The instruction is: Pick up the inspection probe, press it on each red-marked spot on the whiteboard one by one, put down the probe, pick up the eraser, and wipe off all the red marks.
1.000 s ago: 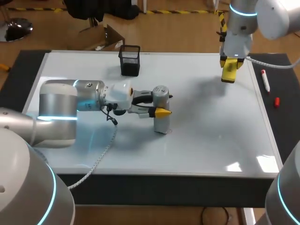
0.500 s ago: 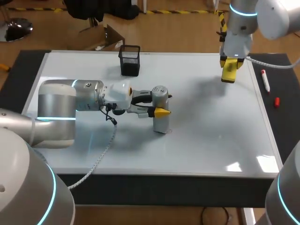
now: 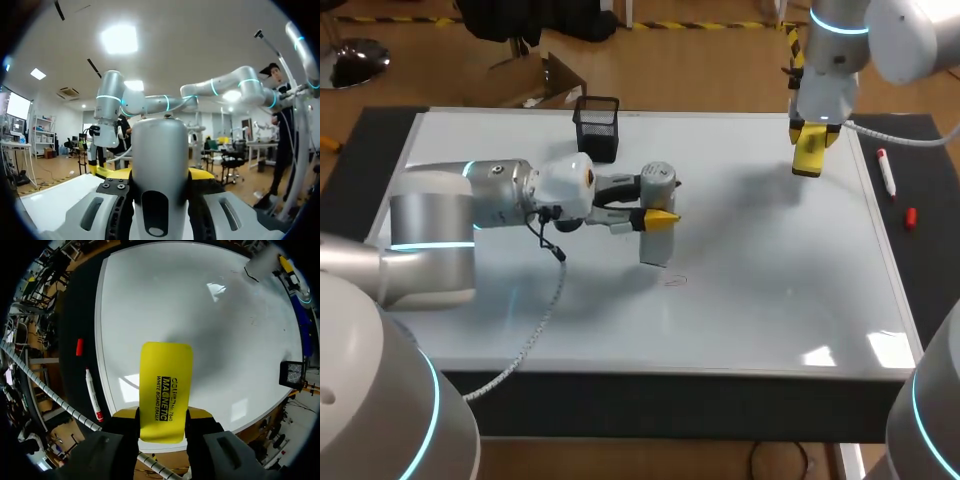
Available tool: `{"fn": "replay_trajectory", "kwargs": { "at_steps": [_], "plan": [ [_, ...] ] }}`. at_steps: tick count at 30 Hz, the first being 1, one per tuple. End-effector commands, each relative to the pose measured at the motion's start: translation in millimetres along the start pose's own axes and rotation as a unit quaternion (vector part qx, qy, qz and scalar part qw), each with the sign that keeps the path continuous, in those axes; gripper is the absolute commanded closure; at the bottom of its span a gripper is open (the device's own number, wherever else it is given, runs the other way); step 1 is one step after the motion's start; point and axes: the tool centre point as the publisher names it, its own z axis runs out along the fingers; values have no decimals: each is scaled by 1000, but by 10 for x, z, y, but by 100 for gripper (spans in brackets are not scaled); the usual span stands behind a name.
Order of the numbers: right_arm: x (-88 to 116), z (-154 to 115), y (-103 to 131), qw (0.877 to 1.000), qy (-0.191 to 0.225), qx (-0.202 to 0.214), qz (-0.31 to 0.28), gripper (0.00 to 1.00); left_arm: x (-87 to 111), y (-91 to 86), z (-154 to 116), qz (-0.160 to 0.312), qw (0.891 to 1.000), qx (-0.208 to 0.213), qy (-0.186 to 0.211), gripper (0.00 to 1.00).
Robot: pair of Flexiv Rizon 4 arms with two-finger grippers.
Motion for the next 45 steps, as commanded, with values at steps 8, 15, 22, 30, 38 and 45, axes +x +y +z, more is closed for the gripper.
{"fn": "replay_trajectory", "kwargs": {
  "at_steps": [8, 15, 22, 30, 38, 45],
  "plan": [
    [4, -7, -7, 1000, 1, 0, -1, 100, -288, -381, -646, 20, 997, 9, -69, 100],
    [4, -7, -7, 1000, 1, 0, -1, 100, -562, -507, -1143, 40, 991, -6, -128, 100],
    [4, -7, -7, 1000, 1, 0, -1, 100, -834, -534, -1657, 43, 984, -13, -173, 100],
    [4, -7, -7, 1000, 1, 0, -1, 100, -1051, -637, -2101, 53, 977, -3, -205, 100],
    [4, -7, -7, 1000, 1, 0, -1, 100, -1168, -642, -2450, 61, 973, 6, -224, 100],
    [4, -7, -7, 1000, 1, 0, -1, 100, -1144, -705, -2634, 68, 970, 12, -232, 100]
  ]
}}
